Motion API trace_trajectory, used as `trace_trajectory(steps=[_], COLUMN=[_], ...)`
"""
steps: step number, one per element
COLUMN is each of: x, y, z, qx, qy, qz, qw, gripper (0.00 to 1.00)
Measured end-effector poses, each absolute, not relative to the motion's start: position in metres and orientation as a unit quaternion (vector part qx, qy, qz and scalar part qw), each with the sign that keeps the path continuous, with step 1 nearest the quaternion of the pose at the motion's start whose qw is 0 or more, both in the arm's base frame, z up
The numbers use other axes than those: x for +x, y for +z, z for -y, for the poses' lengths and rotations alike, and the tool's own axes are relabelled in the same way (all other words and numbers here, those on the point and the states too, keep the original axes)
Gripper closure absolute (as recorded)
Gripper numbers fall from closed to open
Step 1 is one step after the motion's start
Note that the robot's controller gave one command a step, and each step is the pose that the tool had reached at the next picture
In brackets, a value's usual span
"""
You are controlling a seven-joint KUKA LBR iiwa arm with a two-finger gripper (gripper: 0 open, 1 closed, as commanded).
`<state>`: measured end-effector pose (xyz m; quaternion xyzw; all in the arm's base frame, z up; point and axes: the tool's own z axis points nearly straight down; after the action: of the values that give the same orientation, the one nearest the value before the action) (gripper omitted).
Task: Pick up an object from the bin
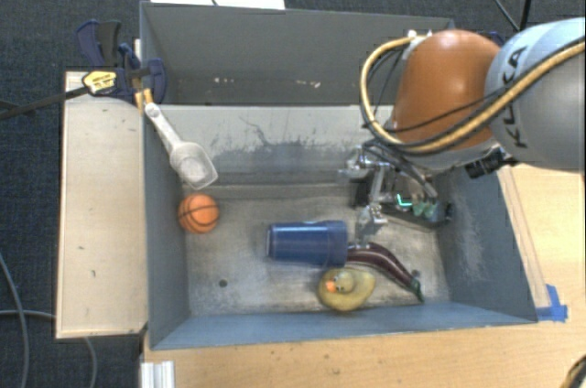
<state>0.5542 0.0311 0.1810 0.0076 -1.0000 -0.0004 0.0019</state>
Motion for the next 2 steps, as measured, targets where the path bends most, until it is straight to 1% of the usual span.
trace_trajectory(steps=[1,2], x=[0.5549,0.5547], y=[0.1828,0.1794], z=[-0.0311,-0.0281], qx=[0.008,0.017], qy=[0.0,0.0], qz=[1.0,1.0], qw=[0.0,-0.002], gripper=[0.0,0.0])
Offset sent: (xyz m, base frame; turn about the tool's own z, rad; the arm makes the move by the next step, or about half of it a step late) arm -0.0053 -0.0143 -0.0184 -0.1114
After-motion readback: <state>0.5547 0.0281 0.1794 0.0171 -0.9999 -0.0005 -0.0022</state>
